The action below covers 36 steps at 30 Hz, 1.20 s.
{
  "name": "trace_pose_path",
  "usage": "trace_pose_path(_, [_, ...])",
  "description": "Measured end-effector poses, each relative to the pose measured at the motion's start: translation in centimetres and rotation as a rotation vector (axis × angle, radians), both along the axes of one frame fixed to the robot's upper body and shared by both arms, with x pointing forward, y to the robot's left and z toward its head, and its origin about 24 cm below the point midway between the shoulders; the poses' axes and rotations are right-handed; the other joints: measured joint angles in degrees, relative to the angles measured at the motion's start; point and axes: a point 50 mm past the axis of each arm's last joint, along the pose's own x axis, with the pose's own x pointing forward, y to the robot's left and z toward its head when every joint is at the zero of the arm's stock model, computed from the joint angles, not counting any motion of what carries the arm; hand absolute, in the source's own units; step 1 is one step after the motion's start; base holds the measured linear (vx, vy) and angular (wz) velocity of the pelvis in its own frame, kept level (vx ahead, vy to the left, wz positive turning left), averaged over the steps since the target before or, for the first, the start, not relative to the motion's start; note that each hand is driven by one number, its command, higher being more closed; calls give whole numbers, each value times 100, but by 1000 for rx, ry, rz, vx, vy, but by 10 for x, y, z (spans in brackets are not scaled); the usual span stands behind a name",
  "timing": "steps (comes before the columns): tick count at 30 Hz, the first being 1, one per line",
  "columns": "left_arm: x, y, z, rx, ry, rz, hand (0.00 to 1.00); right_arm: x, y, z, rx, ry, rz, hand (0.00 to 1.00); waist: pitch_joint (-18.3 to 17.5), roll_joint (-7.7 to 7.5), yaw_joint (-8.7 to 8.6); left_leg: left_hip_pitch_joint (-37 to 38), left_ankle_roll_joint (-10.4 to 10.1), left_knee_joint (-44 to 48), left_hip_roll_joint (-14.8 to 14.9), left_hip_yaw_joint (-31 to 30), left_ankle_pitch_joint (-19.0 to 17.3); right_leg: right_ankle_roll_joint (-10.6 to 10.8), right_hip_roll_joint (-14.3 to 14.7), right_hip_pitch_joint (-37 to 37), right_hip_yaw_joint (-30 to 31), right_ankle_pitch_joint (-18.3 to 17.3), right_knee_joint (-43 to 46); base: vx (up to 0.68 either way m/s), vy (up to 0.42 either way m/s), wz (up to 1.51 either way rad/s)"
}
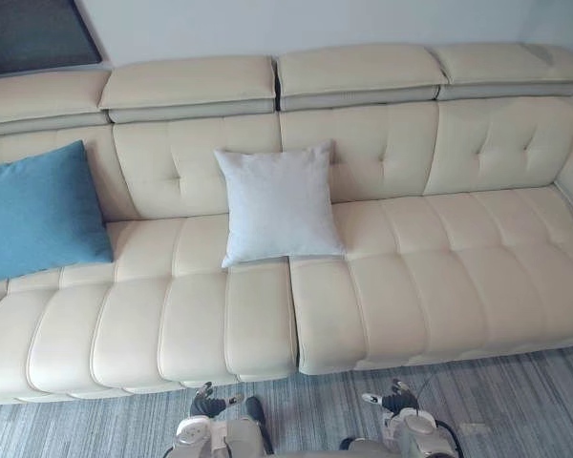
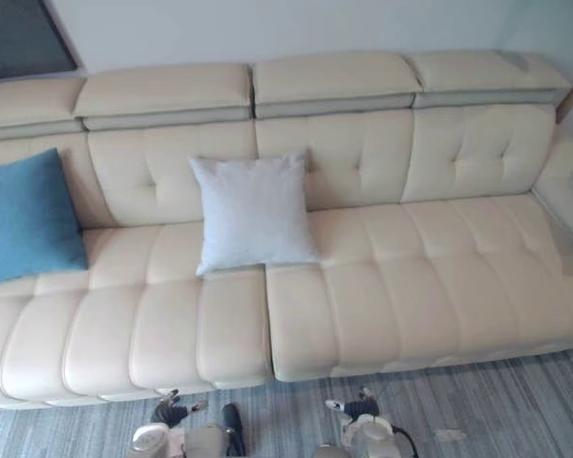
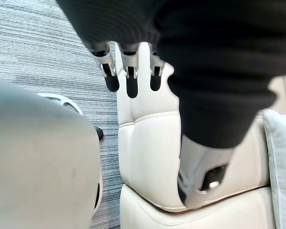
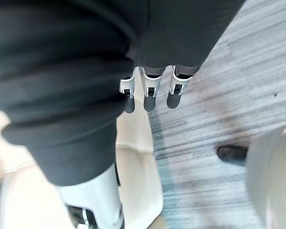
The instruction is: Pick up cushions and gather them together orderly.
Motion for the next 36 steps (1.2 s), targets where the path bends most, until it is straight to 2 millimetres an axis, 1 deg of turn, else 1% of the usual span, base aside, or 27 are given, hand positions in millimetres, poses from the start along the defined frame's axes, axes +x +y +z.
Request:
trace_pose_path(1, [-1,0,0,-3,2,17,0,-3,0,-1,0,6,-4,0,3,-4,-4,20,-28,377,0,-40,-307,13,-39,-29,65,9,36,-165,177,-25])
trace_pose_path(2, [-4,0,-1,-9,7,39,0,-8,1,-3,5,17,-7,0,1,-1,-5,92,-117,744,8,-126,-669,76,-64,-52,167,59,35,-141,201,-32])
trace_pose_path(4, [-9,0,-3,-25,13,87,0,-17,6,-7,20,40,-14,0,-41,67,3,177,-136,795,-9,-177,-1094,163,-8,-158,406,102,73,-108,195,-48])
trace_pose_path(5, [-12,3,-3,-22,16,105,0,-24,11,-9,38,55,-23,0,-122,-21,8,171,-132,699,-72,-39,-1096,217,-52,-221,540,166,-39,-74,202,-53])
trace_pose_path(6, [-15,6,-4,-15,22,112,0,-27,14,-11,48,63,-24,0,-196,-59,9,160,-97,585,-112,45,-1116,215,-99,-230,591,221,-104,-20,186,-50])
trace_pose_path(7, [-18,9,-4,-8,28,117,0,-31,17,-12,59,74,-30,0,-274,-142,1,236,-95,422,-189,83,-1116,206,-126,-225,600,293,-166,-2,174,-42])
trace_pose_path(8, [-19,10,-4,-1,32,118,0,-35,20,-13,66,81,-35,0,-345,-200,-2,306,-95,279,-241,137,-1116,188,-90,-193,591,313,-269,11,103,-34])
trace_pose_path(11, [-22,10,-5,-1,41,117,0,-38,19,-13,65,73,-44,0,-396,-179,-32,469,-94,47,-343,209,-1115,117,-50,-67,691,418,-535,41,28,-13])
trace_pose_path(13, [-25,8,-6,-5,55,118,0,-42,19,-14,66,83,-47,0,-516,-160,-32,567,-92,-128,-378,253,-1056,166,-33,-76,774,478,-602,84,-10,-11])
trace_pose_path(15, [-27,4,-8,-19,66,118,0,-45,18,-14,65,91,-51,0,-580,-114,-19,692,-66,-249,-323,293,-860,167,63,-34,854,475,-642,133,-38,-28])
trace_pose_path(17, [-29,1,-10,-29,78,119,0,-46,16,-14,60,92,-54,0,-620,-60,-26,755,-39,-275,-253,430,-840,178,165,-47,984,513,-690,163,-40,-45])
trace_pose_path(18, [-30,0,-10,-34,82,125,0,-45,15,-14,59,92,-55,0,-638,-25,-22,808,-22,-274,-197,576,-827,154,251,-83,1145,530,-704,193,-31,-70])
trace_pose_path(20, [-29,1,-11,-39,85,141,0,-43,16,-14,63,85,-52,0,-630,-39,-21,890,-34,-281,-75,815,-845,62,400,-177,1379,592,-718,175,-46,-92])
trace_pose_path(21, [-27,1,-11,-41,84,144,0,-38,17,-13,65,75,-49,0,-618,-27,-18,938,-57,-280,62,1041,-877,-20,549,-314,1354,717,-705,123,-54,-115])
trace_pose_path(22, [-28,1,-11,-43,89,145,0,-34,17,-12,66,66,-45,0,-616,-10,-5,959,-56,-284,169,1238,-877,-106,654,-442,1173,860,-680,104,-60,-153])
trace_pose_path(23, [-29,1,-12,-48,95,154,0,-30,19,-11,71,55,-40,0,-626,12,17,982,-54,-288,310,1496,-875,-264,740,-550,756,1045,-692,80,-86,-136])
trace_pose_path(24, [-29,2,-12,-49,94,161,0,-27,21,-10,77,47,-39,0,-600,57,44,1008,-54,-301,420,1675,-869,-333,747,-613,366,1063,-715,65,-109,-137])
trace_pose_path(25, [-28,3,-11,-47,94,159,0,-22,22,-9,79,36,-37,0,-564,23,-15,1108,-57,-355,391,1942,-869,-591,553,-669,-746,714,-511,29,-133,-106])
trace_pose_path(26, [-27,3,-11,-49,97,154,0,-26,18,-10,75,45,-50,0,-564,20,-35,1225,-60,-439,342,2140,-870,-649,357,-713,-1432,437,-302,32,-111,-87])
trace_pose_path(27, [-26,0,-11,-57,95,146,0,-29,14,-10,70,49,-70,0,-557,68,-56,1302,-69,-485,351,2233,-865,-681,259,-712,-1733,395,-162,61,-107,-68])
trace_pose_path(28, [-24,-2,-11,-61,92,124,0,-31,11,-10,66,52,-84,0,-558,59,-62,1396,-90,-530,348,2247,-862,-652,286,-719,-1722,375,-82,71,-72,-60])
trace_pose_path(29, [-23,-3,-11,-62,90,112,0,-33,7,-11,60,60,-94,0,-528,109,-78,1468,-161,-587,329,2229,-819,-655,389,-694,-1519,366,-86,97,-103,-65])
trace_pose_path(31, [-22,-5,-11,-66,92,100,0,-36,1,-12,55,81,-116,0,-498,144,-89,1472,-215,-430,436,2207,-788,-645,492,-743,-1335,262,-57,93,-133,-57])
trace_pose_path(33, [-21,0,-10,-52,90,97,0,-36,3,-13,69,78,-137,0,-412,49,-188,1260,-200,442,697,2143,-796,-701,521,-682,-1192,119,38,55,-167,-36])
trace_pose_path(34, [-21,3,-10,-47,88,109,0,-36,4,-12,69,70,-134,0,-356,39,-194,989,-94,1439,992,1943,-832,-730,641,-557,-1027,42,36,100,-230,-84])
trace_pose_path(35, [-19,5,-8,-44,71,124,0,-33,7,-12,82,62,-143,0,-326,68,-121,481,141,2624,1248,1246,-1033,-854,868,-430,-701,-59,57,116,-158,-93])
trace_pose_path(36, [-19,4,-8,-45,70,125,0,-32,7,-11,80,58,-142,0,-327,89,-102,393,58,2780,1209,1035,-1143,-920,912,-425,-591,-102,80,102,-65,-117])
